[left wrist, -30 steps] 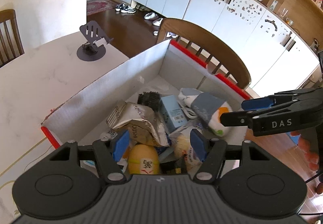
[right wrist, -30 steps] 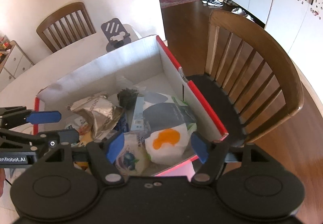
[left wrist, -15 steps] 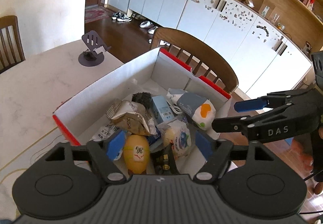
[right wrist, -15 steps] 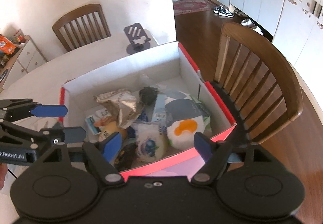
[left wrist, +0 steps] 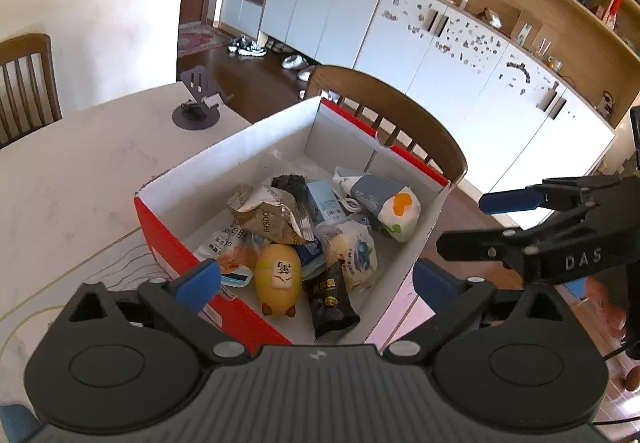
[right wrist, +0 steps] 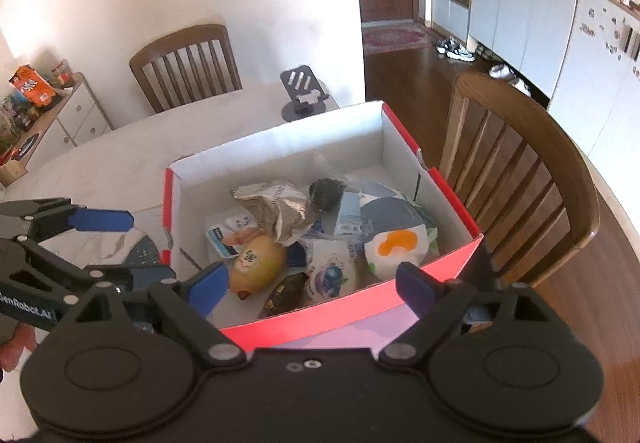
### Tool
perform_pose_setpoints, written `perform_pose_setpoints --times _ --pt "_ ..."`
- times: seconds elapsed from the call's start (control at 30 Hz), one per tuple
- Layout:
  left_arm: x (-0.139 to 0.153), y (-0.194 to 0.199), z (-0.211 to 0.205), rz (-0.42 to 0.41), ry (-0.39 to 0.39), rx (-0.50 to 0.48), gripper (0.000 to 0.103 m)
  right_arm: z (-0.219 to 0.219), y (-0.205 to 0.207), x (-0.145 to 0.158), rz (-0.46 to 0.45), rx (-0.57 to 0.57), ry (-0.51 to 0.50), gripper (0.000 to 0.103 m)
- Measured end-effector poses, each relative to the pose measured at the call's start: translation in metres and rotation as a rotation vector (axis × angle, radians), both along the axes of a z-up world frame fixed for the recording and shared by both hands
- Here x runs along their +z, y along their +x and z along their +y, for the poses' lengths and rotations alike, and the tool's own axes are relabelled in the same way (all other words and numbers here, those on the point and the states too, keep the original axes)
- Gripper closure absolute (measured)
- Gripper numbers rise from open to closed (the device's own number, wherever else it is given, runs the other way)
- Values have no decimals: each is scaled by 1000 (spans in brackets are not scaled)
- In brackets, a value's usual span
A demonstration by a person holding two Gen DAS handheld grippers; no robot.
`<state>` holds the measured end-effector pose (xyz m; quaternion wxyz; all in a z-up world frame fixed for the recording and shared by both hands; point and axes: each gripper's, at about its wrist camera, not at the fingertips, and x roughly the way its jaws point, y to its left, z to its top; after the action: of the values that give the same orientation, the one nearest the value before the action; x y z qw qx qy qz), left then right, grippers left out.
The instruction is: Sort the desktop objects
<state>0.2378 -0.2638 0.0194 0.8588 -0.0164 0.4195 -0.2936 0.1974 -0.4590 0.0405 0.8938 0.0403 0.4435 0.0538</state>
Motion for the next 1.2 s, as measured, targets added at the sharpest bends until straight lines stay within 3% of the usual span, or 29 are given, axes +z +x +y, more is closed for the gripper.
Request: perform_pose_setpoints --times 0.7,1.2 --pt "7 -47 29 -11 -16 28 0 31 -67 9 -155 14 20 4" --pt "-5 -75 45 34 -32 39 0 41 -92 -5 -148 -24 47 4"
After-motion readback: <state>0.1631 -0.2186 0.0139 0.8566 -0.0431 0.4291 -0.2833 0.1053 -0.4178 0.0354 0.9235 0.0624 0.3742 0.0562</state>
